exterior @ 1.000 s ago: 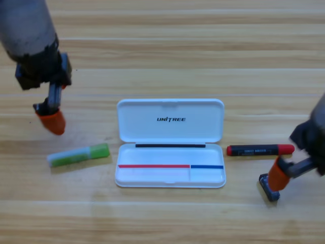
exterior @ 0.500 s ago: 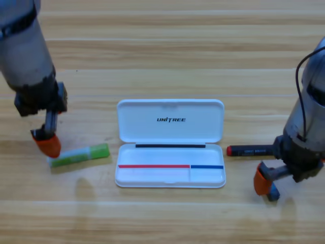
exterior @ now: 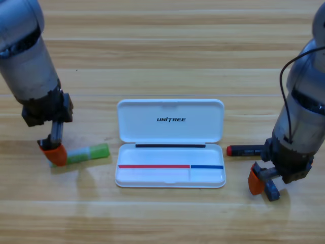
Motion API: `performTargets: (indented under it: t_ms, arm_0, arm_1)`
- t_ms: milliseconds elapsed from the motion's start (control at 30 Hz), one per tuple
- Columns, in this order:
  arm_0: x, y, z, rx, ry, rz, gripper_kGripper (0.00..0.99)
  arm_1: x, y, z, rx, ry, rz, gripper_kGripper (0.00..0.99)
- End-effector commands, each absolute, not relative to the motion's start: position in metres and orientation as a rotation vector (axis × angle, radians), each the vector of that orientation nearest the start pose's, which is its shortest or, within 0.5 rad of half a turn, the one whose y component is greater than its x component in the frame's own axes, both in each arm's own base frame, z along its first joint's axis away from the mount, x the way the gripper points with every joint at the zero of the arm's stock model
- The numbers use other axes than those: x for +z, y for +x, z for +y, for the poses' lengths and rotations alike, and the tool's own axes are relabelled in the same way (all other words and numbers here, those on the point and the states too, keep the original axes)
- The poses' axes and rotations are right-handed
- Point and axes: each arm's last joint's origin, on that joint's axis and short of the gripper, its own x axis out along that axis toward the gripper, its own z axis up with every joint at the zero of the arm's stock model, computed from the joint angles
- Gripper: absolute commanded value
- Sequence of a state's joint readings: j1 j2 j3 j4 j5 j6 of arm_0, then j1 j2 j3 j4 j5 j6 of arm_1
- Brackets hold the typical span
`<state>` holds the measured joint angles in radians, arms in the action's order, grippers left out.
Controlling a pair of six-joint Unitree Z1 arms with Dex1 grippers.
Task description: Clean up eraser and pencils
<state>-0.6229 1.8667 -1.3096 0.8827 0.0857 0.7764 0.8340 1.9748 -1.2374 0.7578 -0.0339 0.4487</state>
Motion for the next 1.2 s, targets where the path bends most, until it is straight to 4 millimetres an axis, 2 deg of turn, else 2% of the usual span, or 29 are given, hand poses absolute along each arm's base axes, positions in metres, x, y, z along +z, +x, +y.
performTargets:
  t_ms: [33,200,267,400,533,833,933,1000,1100,1167,1200]
  arm_0:
    - [0.219,0.288,-0.193,-1.011,1.128,1.223,0.990]
    - [0.209,0.295,-0.192,-1.020,1.125,1.231,0.990]
    - [0.206,0.296,-0.192,-1.020,1.123,1.233,0.990]
    - [0.200,0.297,-0.190,-1.022,1.120,1.235,0.989]
    - [0.195,0.296,-0.188,-1.021,1.116,1.236,0.989]
    - [0.187,0.291,-0.185,-1.026,1.111,1.241,0.990]
    - [0.184,0.290,-0.184,-1.026,1.109,1.234,0.990]
    - [0.181,0.289,-0.184,-1.028,1.109,1.233,0.990]
    - [0.178,0.289,-0.183,-1.027,1.106,1.231,0.990]
    - [0.176,0.289,-0.184,-1.029,1.105,1.230,0.990]
    - [0.175,0.289,-0.184,-1.029,1.105,1.230,0.990]
  arm_1:
    - [0.171,0.245,0.254,0.269,-0.267,1.540,0.810]
    - [0.162,0.249,0.254,0.258,-0.258,1.542,0.787]
    - [0.160,0.249,0.253,0.265,-0.252,1.539,0.601]
    - [0.156,0.248,0.250,0.272,-0.250,1.548,0.153]
    - [0.154,0.247,0.246,0.257,-0.255,1.556,0.023]
    - [0.150,0.246,0.238,0.236,-0.261,1.574,0.000]
    - [0.158,0.246,0.237,0.279,-0.306,1.551,0.000]
    - [0.179,0.246,0.237,0.371,-0.393,1.509,0.000]
    - [0.221,0.239,0.244,0.577,-0.597,1.446,0.000]
    - [0.244,0.233,0.248,0.761,-0.789,1.412,0.000]
    - [0.251,0.231,0.250,0.795,-0.824,1.399,0.000]
